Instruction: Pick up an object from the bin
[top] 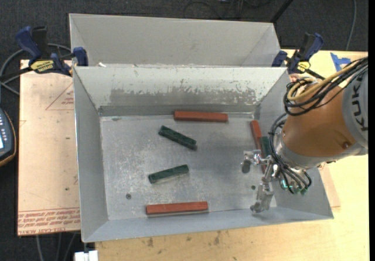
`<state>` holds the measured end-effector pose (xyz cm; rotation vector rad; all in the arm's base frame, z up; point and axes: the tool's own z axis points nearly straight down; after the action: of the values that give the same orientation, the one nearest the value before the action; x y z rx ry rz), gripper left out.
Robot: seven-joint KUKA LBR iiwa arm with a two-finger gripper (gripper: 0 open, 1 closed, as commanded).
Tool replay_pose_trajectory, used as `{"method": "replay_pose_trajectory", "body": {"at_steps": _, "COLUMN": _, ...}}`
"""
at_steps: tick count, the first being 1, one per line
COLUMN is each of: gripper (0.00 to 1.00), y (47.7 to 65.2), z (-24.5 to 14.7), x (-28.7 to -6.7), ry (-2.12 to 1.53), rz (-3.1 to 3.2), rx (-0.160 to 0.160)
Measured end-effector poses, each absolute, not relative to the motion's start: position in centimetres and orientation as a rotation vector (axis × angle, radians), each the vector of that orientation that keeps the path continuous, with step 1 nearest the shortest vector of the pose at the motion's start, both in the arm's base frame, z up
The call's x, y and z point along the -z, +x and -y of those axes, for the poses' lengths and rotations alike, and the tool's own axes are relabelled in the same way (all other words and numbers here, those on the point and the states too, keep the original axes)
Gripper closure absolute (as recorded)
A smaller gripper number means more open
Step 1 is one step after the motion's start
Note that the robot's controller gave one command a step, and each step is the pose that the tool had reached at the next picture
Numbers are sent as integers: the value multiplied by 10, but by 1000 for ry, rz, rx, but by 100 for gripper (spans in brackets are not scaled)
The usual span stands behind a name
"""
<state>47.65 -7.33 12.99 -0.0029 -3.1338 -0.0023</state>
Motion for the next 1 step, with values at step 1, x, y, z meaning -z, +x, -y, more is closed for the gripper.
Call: {"method": "replay_pose_trajectory", "body": {"at_steps": 1, "gripper": 0, "y": 535, "z": -35, "x": -129, "ry": -198, "rz": 3140, "rx": 8}}
